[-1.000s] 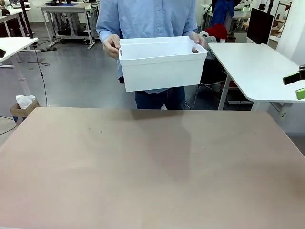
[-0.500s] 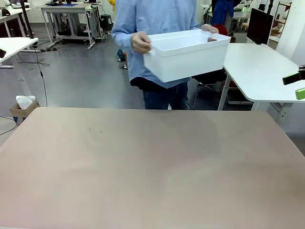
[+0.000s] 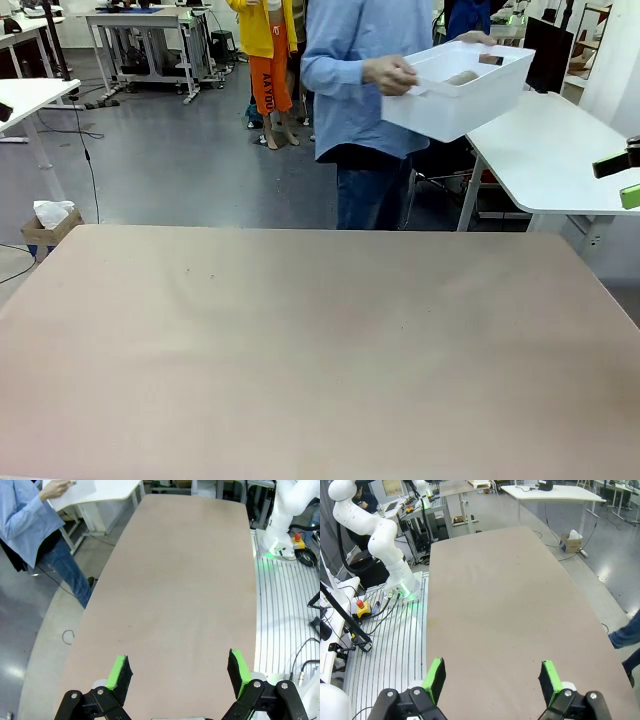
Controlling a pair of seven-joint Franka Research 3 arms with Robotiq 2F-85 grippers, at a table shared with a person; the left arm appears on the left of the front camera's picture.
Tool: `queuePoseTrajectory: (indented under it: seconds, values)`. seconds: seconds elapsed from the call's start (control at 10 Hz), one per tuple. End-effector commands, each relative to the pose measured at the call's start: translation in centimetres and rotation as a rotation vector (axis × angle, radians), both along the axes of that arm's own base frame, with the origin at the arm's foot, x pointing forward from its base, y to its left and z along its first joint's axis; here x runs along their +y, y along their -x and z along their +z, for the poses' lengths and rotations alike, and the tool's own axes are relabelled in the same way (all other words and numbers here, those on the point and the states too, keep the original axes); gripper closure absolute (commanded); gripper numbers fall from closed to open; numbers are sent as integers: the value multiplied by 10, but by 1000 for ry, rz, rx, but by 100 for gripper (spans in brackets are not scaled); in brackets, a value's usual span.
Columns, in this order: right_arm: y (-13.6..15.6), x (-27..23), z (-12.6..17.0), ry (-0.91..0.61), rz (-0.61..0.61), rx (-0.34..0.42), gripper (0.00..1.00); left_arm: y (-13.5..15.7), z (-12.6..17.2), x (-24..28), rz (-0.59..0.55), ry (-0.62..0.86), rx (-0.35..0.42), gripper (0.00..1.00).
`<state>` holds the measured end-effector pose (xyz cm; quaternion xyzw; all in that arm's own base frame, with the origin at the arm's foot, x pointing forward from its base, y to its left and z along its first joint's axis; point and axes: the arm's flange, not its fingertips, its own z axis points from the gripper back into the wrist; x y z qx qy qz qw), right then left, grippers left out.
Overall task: Stack the cups and store them in the basket.
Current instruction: Place the stack of Reusable plastic cups into the Pantry Basket.
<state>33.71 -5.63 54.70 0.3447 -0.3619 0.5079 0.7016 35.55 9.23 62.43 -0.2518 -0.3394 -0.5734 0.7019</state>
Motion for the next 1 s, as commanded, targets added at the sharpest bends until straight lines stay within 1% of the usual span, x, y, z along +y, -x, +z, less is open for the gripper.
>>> queuePoseTrajectory:
  seconds: [0.0,0.9]
  values:
    - [1,2,2,-18,-7,5,0,1,3,-2,0,15,7,0]
    - [1,2,2,-18,-7,5,0,1,3,-2,0,15,7,0]
